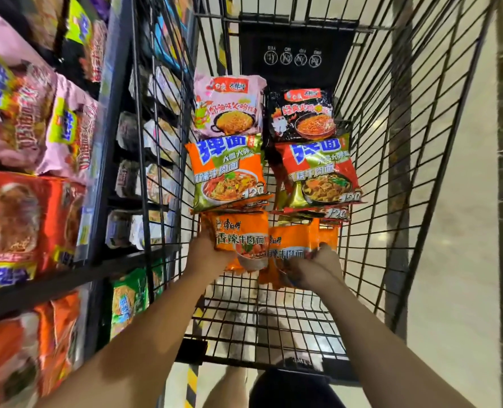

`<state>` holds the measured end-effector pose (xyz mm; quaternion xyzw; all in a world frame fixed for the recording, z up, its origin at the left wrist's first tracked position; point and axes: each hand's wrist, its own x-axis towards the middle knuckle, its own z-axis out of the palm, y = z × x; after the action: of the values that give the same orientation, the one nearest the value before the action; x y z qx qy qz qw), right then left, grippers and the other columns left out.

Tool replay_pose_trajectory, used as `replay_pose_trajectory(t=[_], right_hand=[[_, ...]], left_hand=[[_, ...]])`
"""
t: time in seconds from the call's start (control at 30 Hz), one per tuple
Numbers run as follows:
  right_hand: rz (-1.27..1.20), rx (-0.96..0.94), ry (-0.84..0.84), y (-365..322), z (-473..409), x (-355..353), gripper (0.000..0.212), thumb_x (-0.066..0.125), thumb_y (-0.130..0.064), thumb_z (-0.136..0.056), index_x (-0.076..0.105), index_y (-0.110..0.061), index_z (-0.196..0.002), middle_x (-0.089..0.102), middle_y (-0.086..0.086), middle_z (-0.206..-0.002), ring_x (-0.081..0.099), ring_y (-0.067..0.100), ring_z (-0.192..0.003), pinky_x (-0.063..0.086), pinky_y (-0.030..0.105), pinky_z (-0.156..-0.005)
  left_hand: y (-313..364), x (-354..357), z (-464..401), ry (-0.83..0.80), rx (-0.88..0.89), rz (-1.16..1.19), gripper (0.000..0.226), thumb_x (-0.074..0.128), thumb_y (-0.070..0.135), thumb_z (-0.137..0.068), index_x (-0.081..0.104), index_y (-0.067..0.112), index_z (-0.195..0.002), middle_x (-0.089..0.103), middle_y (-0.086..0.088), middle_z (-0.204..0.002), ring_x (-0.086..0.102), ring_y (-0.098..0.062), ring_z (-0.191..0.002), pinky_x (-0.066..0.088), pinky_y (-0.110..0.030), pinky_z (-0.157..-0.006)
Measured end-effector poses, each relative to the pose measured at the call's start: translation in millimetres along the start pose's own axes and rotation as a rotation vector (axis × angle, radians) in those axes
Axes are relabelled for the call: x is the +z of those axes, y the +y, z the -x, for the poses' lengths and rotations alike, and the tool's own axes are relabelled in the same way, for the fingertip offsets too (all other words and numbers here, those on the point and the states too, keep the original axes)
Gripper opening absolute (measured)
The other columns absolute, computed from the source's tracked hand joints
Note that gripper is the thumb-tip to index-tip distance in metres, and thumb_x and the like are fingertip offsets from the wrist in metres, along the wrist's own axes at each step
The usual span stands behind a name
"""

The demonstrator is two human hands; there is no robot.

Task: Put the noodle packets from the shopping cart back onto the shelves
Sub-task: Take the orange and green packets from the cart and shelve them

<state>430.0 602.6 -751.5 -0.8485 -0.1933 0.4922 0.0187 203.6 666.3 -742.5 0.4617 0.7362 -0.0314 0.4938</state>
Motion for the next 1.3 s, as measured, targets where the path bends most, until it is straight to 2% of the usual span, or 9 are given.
replay_pose_trajectory(t=[0.13, 0.3, 0.57, 0.67, 0.8, 0.87, 1.03, 1.23, 1.3], right_hand=[[0.007, 0.025, -0.1, -2.7, -1.0, 1.4, 0.05, 0.084, -0.038, -0.083, 0.057, -0.01, -0.115, 0.069, 0.011, -0.111, 0.065, 0.019, -0.07, 0.048, 0.022, -0.042], [0.093, -0.066, -0.094, 2.7, -3.9, 6.8, 0.047, 0.074, -0.038, -0.092, 0.049, -0.013, -0.122, 0.066, 0.012, -0.122, 0.062, 0.031, -0.1, 0.049, 0.033, -0.079], [0.066, -0.253, -0.043, -2.4, 28.9, -9.5, 0.038, 0.07, -0.029, -0.095, 0.04, -0.013, -0.113, 0.059, 0.004, -0.1, 0.058, 0.023, -0.078, 0.047, 0.028, -0.06], [0.038, -0.321, -0.033, -5.1, 52.0, -26.0, 0.042, 0.071, -0.029, -0.095, 0.043, -0.012, -0.121, 0.063, 0.005, -0.104, 0.063, 0.03, -0.089, 0.053, 0.037, -0.078], [0.011, -0.387, 0.027, -8.7, 86.5, -53.2, 0.045, 0.072, -0.029, -0.093, 0.044, -0.018, -0.126, 0.066, 0.006, -0.109, 0.065, 0.028, -0.089, 0.056, 0.035, -0.079], [0.003, -0.419, 0.068, -10.6, 105.5, -66.2, 0.051, 0.074, -0.031, -0.092, 0.043, -0.02, -0.131, 0.068, 0.007, -0.113, 0.067, 0.03, -0.095, 0.058, 0.043, -0.086], [-0.051, -0.497, 0.156, -13.6, 163.4, -100.0, 0.054, 0.076, -0.032, -0.09, 0.045, -0.02, -0.133, 0.068, 0.005, -0.112, 0.067, 0.033, -0.103, 0.055, 0.045, -0.092], [-0.152, -0.592, 0.272, -22.4, 248.9, -150.6, 0.05, 0.08, -0.034, -0.085, 0.049, -0.023, -0.123, 0.068, 0.005, -0.113, 0.066, 0.029, -0.105, 0.054, 0.045, -0.095], [-0.219, -0.682, 0.302, -23.7, 283.2, -169.4, 0.051, 0.081, -0.033, -0.084, 0.047, -0.027, -0.122, 0.067, 0.002, -0.113, 0.066, 0.027, -0.103, 0.055, 0.043, -0.093]], left_hand=[[-8.6, 4.2, -10.9, -0.034, -0.06, 0.078, 0.046, 0.093, 0.022, -0.069, 0.066, 0.03, -0.105, 0.071, -0.003, -0.114, 0.068, -0.021, -0.103, 0.055, -0.031, -0.087], [-13.2, 13.2, -16.2, -0.098, 0.017, 0.077, 0.062, 0.094, 0.022, -0.068, 0.055, 0.037, -0.114, 0.067, -0.003, -0.128, 0.062, -0.025, -0.119, 0.049, -0.044, -0.105], [-6.6, 6.8, -0.5, -0.122, 0.082, 0.149, 0.07, 0.083, 0.022, -0.083, 0.043, 0.02, -0.14, 0.063, 0.004, -0.122, 0.059, -0.018, -0.113, 0.044, -0.031, -0.094], [-1.7, -8.0, 17.8, -0.128, 0.071, 0.159, 0.064, 0.085, 0.042, -0.079, 0.048, 0.025, -0.129, 0.067, 0.006, -0.116, 0.067, -0.02, -0.105, 0.057, -0.043, -0.091], [1.8, -28.1, 50.0, -0.129, 0.128, 0.221, 0.074, 0.091, 0.05, -0.066, 0.054, 0.029, -0.127, 0.071, -0.002, -0.118, 0.071, -0.026, -0.106, 0.058, -0.05, -0.093], [1.0, -35.0, 59.0, -0.134, 0.185, 0.257, 0.095, 0.095, 0.057, -0.056, 0.052, 0.022, -0.133, 0.069, -0.004, -0.125, 0.066, -0.028, -0.118, 0.055, -0.048, -0.099], [30.8, -71.0, 124.4, -0.145, 0.338, 0.33, 0.06, 0.087, 0.015, -0.076, 0.048, 0.022, -0.122, 0.068, 0.003, -0.115, 0.065, -0.007, -0.103, 0.052, -0.032, -0.097], [66.9, -121.8, 214.0, -0.074, 0.582, 0.356, 0.047, 0.08, 0.003, -0.083, 0.051, 0.025, -0.112, 0.067, 0.009, -0.103, 0.067, 0.014, -0.077, 0.052, -0.008, -0.068], [74.8, -143.8, 247.2, -0.056, 0.636, 0.385, 0.053, 0.084, 0.008, -0.079, 0.051, 0.023, -0.118, 0.069, 0.007, -0.106, 0.07, 0.008, -0.088, 0.056, -0.013, -0.072]])
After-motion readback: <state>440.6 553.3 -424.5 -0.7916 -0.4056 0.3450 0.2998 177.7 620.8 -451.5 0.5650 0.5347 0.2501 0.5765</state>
